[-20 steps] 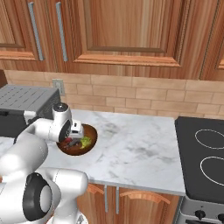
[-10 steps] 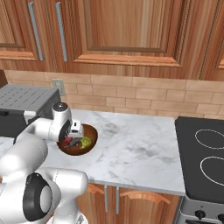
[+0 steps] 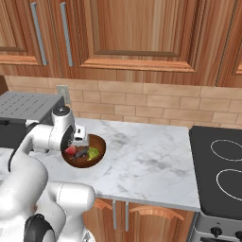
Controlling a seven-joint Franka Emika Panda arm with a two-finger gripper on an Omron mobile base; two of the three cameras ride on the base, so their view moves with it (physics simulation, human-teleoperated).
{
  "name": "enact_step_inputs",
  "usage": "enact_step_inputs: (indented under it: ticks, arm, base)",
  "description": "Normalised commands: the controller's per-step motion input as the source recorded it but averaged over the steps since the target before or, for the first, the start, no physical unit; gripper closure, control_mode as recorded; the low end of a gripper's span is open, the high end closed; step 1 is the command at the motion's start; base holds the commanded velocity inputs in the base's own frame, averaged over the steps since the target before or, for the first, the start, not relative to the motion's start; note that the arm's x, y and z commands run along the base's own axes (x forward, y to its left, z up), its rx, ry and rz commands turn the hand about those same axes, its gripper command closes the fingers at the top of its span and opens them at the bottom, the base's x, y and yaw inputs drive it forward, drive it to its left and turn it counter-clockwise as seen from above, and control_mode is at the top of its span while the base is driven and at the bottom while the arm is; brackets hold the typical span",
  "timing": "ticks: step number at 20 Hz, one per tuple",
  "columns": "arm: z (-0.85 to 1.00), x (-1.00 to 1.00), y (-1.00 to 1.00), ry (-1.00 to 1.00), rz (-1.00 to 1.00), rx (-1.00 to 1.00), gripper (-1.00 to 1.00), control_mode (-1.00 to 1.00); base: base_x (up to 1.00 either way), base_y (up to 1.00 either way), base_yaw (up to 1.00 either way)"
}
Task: Take the broccoli, fish, and peach from the freezer and place them in the bowl on the counter.
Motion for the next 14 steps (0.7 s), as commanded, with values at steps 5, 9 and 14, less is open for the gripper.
enact_step_inputs:
  ticks: [5, 9, 14]
  arm:
    - [0.16, -0.56, -0.58, -0.09, -0.03, 0.00, -1.00, -1.00]
    - [0.30, -0.47, -0.49, -0.12, -0.08, 0.00, -1.00, -1.00]
    - [0.59, -0.47, -0.20, -0.04, -0.09, 0.00, -1.00, -1.00]
  base:
    - [0.00, 0.00, 0.00]
    - [0.00, 0.00, 0.00]
    - [0.00, 0.00, 0.00]
